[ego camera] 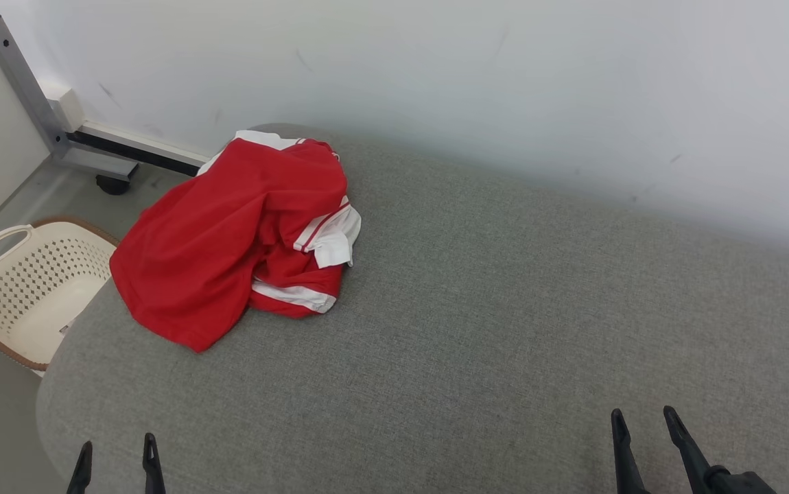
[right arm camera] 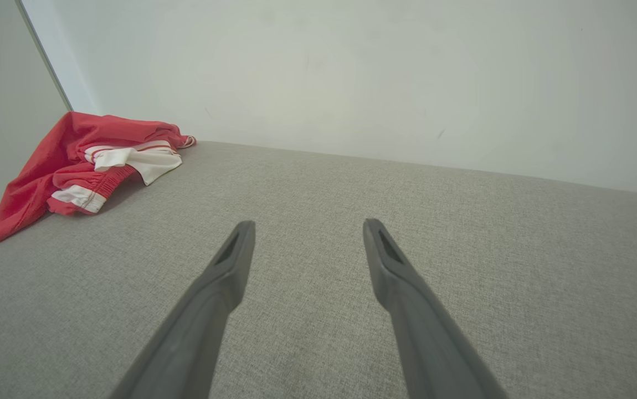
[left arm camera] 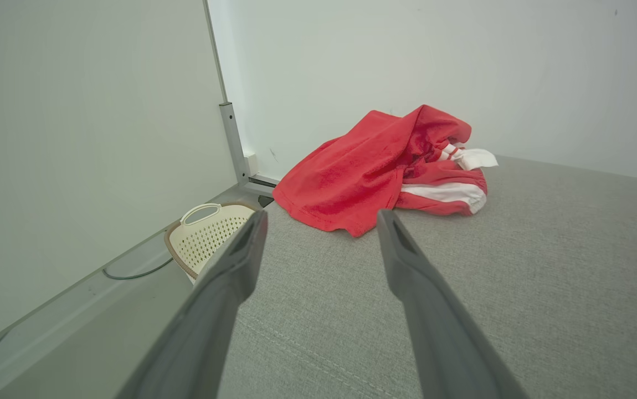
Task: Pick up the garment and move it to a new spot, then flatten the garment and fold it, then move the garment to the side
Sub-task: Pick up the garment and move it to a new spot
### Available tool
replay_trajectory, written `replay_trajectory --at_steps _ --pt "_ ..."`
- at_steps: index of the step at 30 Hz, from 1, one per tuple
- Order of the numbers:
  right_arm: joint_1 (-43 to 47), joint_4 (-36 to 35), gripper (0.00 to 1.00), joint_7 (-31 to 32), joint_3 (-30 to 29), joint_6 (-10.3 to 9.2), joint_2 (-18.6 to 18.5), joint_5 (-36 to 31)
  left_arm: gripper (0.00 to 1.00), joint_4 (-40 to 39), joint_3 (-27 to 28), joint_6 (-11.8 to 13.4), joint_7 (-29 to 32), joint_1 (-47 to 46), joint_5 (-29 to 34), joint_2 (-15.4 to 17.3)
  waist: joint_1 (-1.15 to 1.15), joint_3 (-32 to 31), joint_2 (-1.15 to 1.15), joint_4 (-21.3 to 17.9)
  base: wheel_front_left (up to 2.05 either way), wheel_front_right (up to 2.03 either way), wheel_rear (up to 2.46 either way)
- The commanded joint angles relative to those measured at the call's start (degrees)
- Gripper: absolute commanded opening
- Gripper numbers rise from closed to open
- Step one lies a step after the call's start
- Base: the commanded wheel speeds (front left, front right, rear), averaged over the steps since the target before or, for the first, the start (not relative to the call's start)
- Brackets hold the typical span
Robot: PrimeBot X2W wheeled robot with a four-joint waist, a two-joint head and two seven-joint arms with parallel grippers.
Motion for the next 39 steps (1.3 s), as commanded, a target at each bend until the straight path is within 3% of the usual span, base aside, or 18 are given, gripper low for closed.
replay_trajectory --at_steps 1,11,23,31,39 --pt "0.17 0.13 1.0 0.01 0.12 0.19 -0.07 -0.25 1.0 -0.36 0.0 0.25 -0.25 0.72 -0.2 -0.04 0.0 -0.02 0.0 -0.09 0.0 0.0 0.0" --pt "-0.91 0.36 1.0 0.01 0.9 0.19 -0.06 -0.52 1.0 -0.1 -0.29 0.03 -0.25 -1.77 -1.33 -0.04 0.0 0.65 0.0 -2.55 0.0 0.0 0.0" --pt "-3.78 -0.3 1.0 0.0 1.84 0.19 -0.07 -1.42 1.0 2.89 3.43 -3.01 -0.25 -12.08 -0.54 1.45 0.0 4.34 0.0 -11.16 0.0 0.0 0.0" --pt "-7.27 -1.13 1.0 0.01 1.23 0.19 -0.05 -0.91 1.0 6.04 7.78 -4.05 -0.25 -22.59 -1.33 5.22 0.0 9.9 0.0 -18.37 0.0 0.0 0.0" --pt "-10.56 -1.63 1.0 0.01 0.94 0.19 -0.06 1.15 1.0 14.79 10.69 -4.35 -0.24 -31.91 -2.67 10.25 0.0 14.61 0.0 -23.56 0.0 0.0 0.0"
